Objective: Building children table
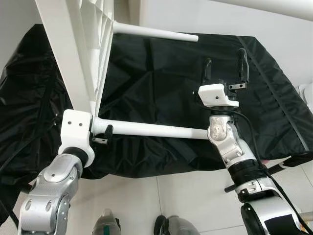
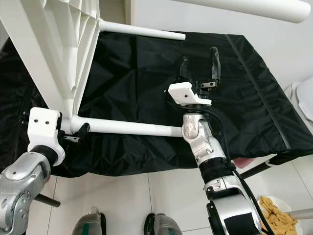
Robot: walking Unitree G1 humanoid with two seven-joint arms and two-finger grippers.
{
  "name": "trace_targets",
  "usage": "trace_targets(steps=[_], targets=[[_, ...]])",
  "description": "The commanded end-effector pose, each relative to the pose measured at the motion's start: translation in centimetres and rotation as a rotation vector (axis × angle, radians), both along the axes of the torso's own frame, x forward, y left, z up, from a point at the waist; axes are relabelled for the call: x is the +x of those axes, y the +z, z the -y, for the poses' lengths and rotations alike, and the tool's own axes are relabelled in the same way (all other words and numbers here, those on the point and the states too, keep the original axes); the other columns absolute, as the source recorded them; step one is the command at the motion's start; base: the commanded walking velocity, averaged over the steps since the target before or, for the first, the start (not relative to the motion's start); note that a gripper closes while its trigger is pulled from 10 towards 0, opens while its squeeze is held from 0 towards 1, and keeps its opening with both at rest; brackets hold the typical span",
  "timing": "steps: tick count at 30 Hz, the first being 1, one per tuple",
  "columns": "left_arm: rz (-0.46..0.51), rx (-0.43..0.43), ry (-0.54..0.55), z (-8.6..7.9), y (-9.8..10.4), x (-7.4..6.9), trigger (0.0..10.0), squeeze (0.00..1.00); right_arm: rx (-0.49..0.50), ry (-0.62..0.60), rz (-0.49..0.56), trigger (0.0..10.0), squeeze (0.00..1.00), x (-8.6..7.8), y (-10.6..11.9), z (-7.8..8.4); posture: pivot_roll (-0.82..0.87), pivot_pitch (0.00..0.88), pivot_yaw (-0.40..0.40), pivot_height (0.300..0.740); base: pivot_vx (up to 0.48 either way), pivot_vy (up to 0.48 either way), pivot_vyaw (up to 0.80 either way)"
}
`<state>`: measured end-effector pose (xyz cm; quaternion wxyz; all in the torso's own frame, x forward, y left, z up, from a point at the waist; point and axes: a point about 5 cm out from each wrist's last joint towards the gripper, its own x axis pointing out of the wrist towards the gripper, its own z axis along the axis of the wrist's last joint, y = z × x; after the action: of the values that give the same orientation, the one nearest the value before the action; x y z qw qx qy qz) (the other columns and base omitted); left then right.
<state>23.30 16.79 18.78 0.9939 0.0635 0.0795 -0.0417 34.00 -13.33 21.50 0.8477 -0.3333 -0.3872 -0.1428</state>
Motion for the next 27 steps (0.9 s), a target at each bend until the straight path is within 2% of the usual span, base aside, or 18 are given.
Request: trace_targets(steps=[1, 6, 9, 16, 21, 27], targets=[[0.049, 0.067, 0.329, -1.8, 0.5, -0.1, 10.0, 0.00, 0.004, 0.001, 0.001, 10.0, 0.00, 0.1, -0.1, 0.1, 0.21, 0.126, -0.098, 0.740, 0.000, 0.000, 0.00], [0.092, 0.107, 0.478, -3.0, 1.2, -0.2, 10.0, 0.00, 0.004, -0.001, 0.000, 10.0, 0.00, 0.1, -0.1, 0.2, 0.21, 0.130, -0.097, 0.740, 0.000, 0.000, 0.00], [0.109, 0.126, 0.514, -3.3, 1.5, -0.3, 10.0, 0.00, 0.004, 0.000, -0.001, 10.0, 0.00, 0.1, -0.1, 0.1, 0.21, 0.131, -0.097, 0.740, 0.000, 0.000, 0.00], [0.130, 0.144, 0.545, -3.2, 1.7, -0.1, 10.0, 0.00, 0.003, -0.001, -0.005, 10.0, 0.00, 0.1, -0.2, 0.2, 0.21, 0.133, -0.098, 0.740, 0.000, 0.000, 0.00], [0.149, 0.121, 0.500, -2.1, 2.0, 0.5, 10.0, 0.00, 0.001, -0.007, -0.005, 10.0, 0.00, 0.1, -0.1, 0.3, 0.20, 0.133, -0.100, 0.740, 0.000, 0.000, 0.00], [0.165, 0.109, 0.470, -1.8, 2.1, 0.7, 10.0, 0.00, -0.003, -0.008, -0.005, 10.0, 0.00, 0.1, -0.1, 0.4, 0.20, 0.132, -0.101, 0.740, 0.000, 0.000, 0.00]])
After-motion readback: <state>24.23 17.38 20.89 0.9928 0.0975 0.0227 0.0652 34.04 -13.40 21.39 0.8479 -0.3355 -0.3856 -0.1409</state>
